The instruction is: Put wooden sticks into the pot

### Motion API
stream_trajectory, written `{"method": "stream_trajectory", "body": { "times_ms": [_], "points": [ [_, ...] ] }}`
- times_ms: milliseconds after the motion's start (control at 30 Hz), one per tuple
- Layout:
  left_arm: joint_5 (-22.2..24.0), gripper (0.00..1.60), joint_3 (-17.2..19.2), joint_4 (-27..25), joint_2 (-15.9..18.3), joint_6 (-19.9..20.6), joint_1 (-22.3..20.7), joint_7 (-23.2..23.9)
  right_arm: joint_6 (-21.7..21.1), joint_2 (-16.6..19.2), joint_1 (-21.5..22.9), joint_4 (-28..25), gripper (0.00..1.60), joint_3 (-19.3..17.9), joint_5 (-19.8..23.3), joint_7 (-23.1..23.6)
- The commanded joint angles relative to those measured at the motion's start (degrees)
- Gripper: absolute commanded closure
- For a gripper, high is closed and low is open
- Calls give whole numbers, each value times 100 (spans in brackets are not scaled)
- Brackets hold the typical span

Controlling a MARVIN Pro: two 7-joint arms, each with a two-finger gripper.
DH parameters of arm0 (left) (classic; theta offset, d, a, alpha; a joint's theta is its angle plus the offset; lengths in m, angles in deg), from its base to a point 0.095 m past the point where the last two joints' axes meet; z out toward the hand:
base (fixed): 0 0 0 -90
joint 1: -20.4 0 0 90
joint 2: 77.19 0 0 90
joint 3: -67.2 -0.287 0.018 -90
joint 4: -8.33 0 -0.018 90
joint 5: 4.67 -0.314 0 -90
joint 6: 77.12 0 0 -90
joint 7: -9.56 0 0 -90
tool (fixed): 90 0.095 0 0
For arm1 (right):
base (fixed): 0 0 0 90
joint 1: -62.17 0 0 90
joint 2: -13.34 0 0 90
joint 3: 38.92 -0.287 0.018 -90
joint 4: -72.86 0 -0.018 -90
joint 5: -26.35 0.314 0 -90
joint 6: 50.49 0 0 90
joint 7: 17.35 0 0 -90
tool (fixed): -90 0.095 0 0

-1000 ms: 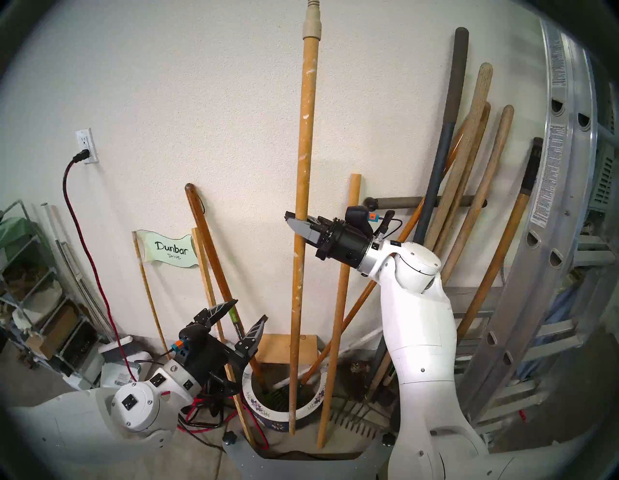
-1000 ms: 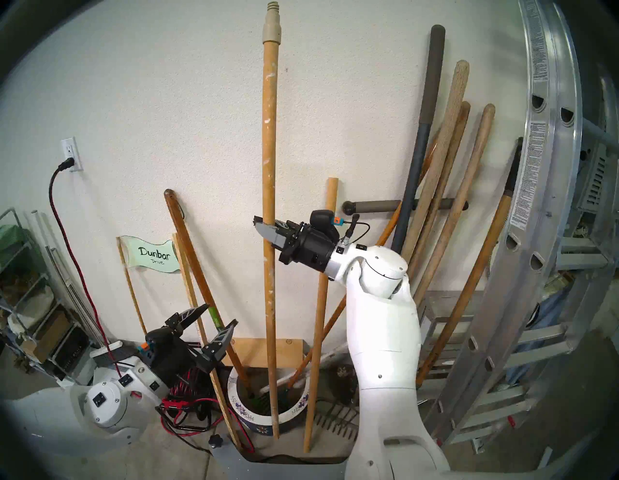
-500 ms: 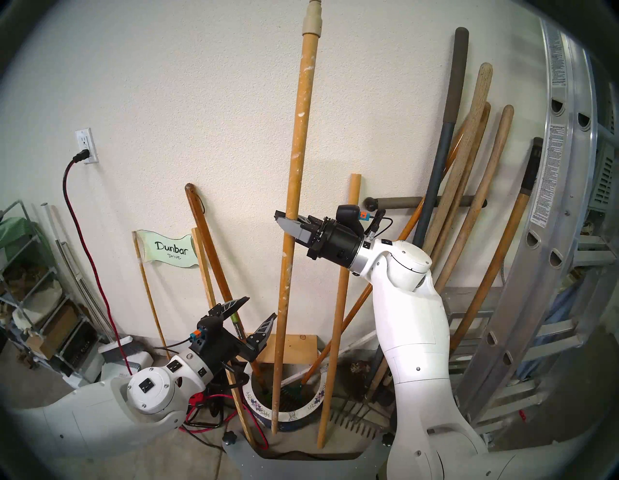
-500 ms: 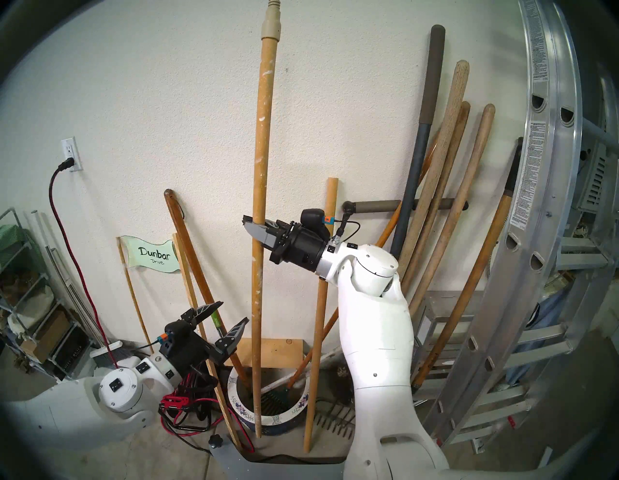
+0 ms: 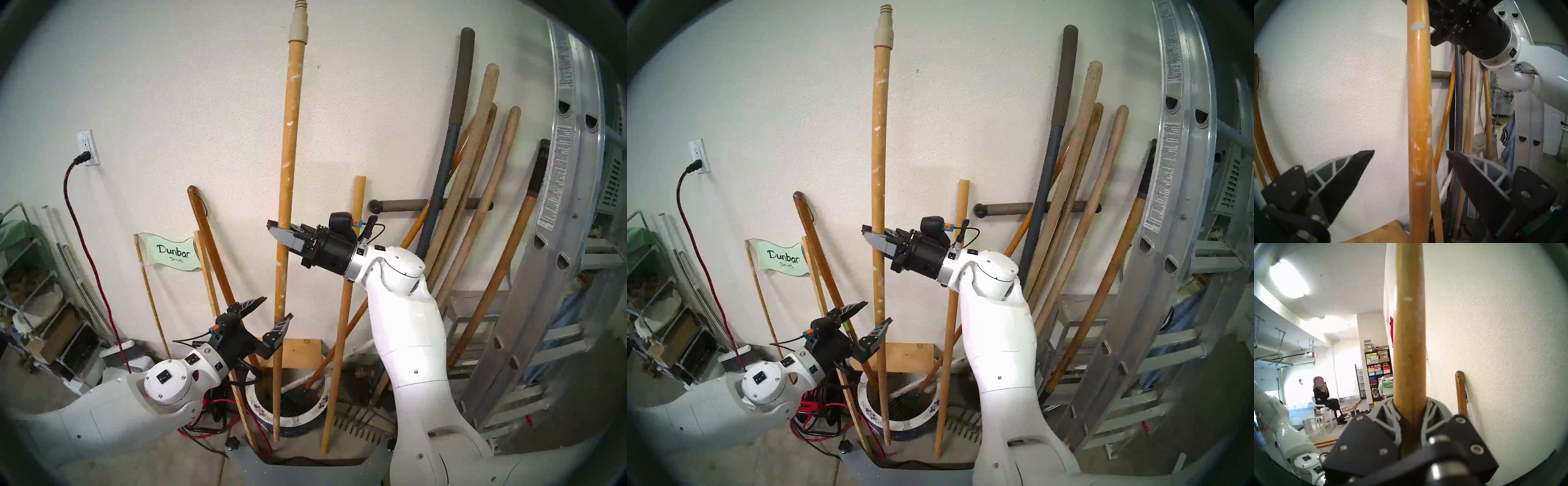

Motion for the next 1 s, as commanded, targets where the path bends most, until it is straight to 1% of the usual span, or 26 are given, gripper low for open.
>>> {"method": "stream_trajectory", "body": {
  "times_ms": [0, 67, 333, 367, 400, 433, 500, 533, 600, 633, 733, 867, 967],
  "points": [
    [17, 0, 69, 186, -320, 159, -433, 45, -34, 30, 59, -110, 160, 84, 28, 168],
    [23, 0, 74, 221, -369, 268, -497, 8, -20, 71, 47, -126, 160, 108, 3, 226],
    [44, 0, 60, 313, -460, 438, -629, 93, -4, 152, 99, -13, 160, 134, 6, 393],
    [34, 14, 55, 315, -465, 463, -641, 100, -7, 156, 107, 3, 160, 137, 14, 412],
    [18, 88, 49, 313, -474, 471, -647, 103, -4, 163, 113, 19, 160, 147, 17, 434],
    [18, 88, 49, 313, -474, 471, -647, 103, -4, 163, 113, 19, 160, 147, 17, 434],
    [17, 148, 50, 310, -486, 442, -642, 145, -1, 169, 122, 44, 160, 156, 25, 451],
    [17, 160, 56, 304, -495, 412, -628, 136, 3, 177, 130, 55, 160, 164, 27, 462],
    [23, 160, 65, 281, -490, 393, -620, 142, 2, 188, 150, 89, 160, 175, 36, 485],
    [-16, 160, 78, 266, -506, 351, -597, 68, -3, 199, 166, 111, 160, 183, 41, 503],
    [108, 160, 135, 216, -545, 328, -566, -11, -6, 206, 199, 154, 160, 195, 51, 529],
    [172, 160, 228, 21, -566, 182, -498, -188, 0, 190, 286, 219, 160, 221, 64, 554],
    [242, 160, 278, -104, -562, 97, -455, -228, -14, 149, 339, 247, 160, 214, 75, 511]
  ]
}}
